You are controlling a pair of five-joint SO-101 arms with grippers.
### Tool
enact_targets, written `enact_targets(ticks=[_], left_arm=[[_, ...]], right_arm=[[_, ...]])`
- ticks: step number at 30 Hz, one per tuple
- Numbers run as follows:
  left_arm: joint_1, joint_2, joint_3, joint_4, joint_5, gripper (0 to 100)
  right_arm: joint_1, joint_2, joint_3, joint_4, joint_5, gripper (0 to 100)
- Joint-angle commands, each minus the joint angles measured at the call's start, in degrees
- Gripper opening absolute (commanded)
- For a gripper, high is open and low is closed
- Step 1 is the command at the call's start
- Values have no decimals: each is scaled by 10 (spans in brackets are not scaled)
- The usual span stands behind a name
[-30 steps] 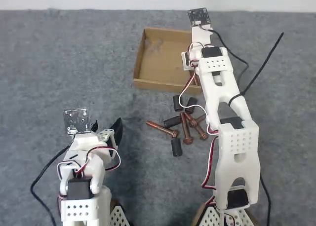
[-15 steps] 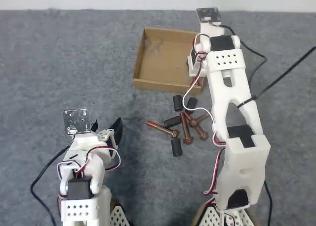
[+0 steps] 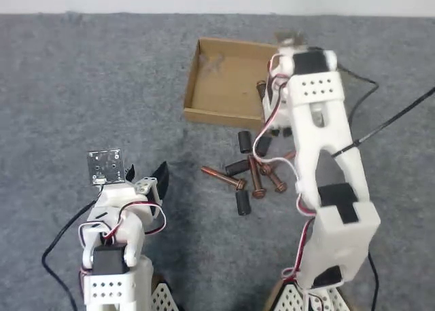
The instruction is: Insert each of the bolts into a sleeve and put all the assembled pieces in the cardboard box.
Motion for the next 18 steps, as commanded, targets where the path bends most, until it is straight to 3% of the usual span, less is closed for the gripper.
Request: enact_targets(ticks=[1, 5, 10, 18], left_arm=[[-1, -10, -5, -15, -5, 239], [-1, -10, -5, -15, -5, 239], [-1, -10, -5, -13, -5, 239], [1, -10, -5, -13, -5, 239]], right_arm=[[-30, -96, 99, -7, -8, 32], [-50, -153, 198, -73, -10, 32], [-51, -187, 290, -197, -76, 32], [-58, -155, 331, -324, -90, 45]])
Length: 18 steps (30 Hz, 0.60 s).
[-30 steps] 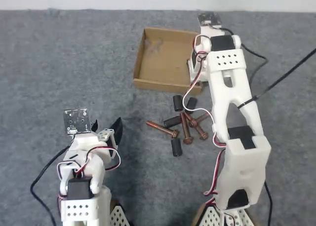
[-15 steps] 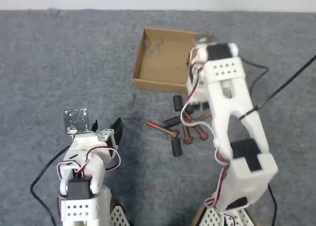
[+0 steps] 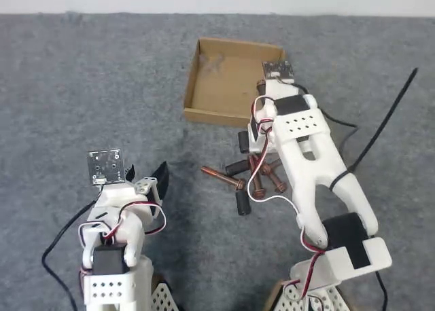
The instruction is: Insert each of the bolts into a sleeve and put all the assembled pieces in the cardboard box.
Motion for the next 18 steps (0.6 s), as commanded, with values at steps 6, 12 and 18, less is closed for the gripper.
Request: enact_targets(ticks=[6, 12, 18], left_arm=[[1, -10, -5, -13, -5, 239], [1, -10, -5, -13, -5, 239], [1, -10, -5, -13, -5, 239]], right_arm=[[-21, 37, -11, -55, -32, 148], [-22, 95, -54, -56, -33, 113], [-20, 147, -89, -65, -33, 113]])
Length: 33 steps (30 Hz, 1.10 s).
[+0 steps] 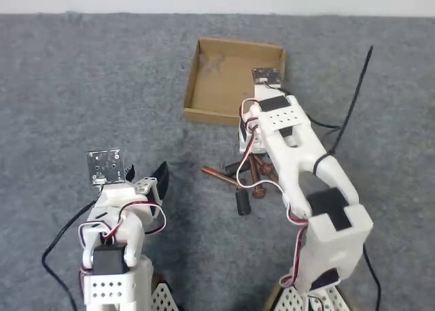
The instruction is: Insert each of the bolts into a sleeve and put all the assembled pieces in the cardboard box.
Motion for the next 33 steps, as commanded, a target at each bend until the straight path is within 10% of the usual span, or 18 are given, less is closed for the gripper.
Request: enact_targets(ticks=[1, 33], left_arm=[[1, -10, -5, -13, -5, 239], [1, -10, -5, -15, -5, 239]], right_arm=[[4, 5, -44, -22, -5, 113], [41, -72, -41, 47, 0, 6]])
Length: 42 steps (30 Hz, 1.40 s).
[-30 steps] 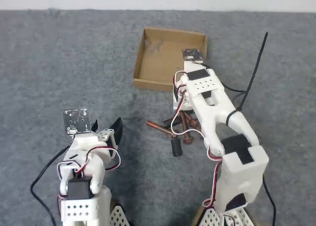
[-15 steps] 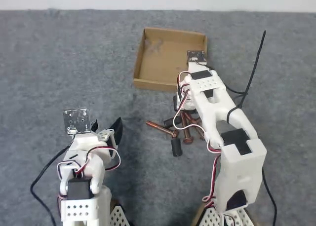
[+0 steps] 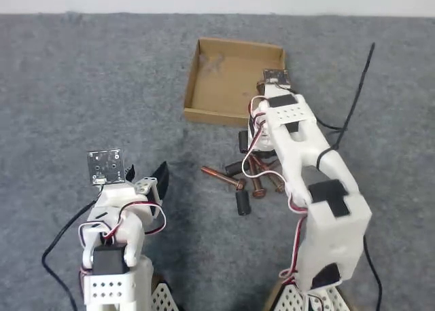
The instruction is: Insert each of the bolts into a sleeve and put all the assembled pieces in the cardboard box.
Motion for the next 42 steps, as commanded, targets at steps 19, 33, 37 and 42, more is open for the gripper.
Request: enact_targets(ticks=[19, 33, 37, 42], left_arm=[[1, -10, -5, -15, -5, 239], [1, -10, -5, -14, -5, 239], [1, -10, -5, -14, -5, 239], [-2, -10, -5, -13, -5, 239]], right_arm=[[89, -354, 149, 298, 186, 6], [272, -511, 437, 16, 233, 6], [305, -529, 509, -66, 233, 6], [325, -529, 581, -174, 232, 6]])
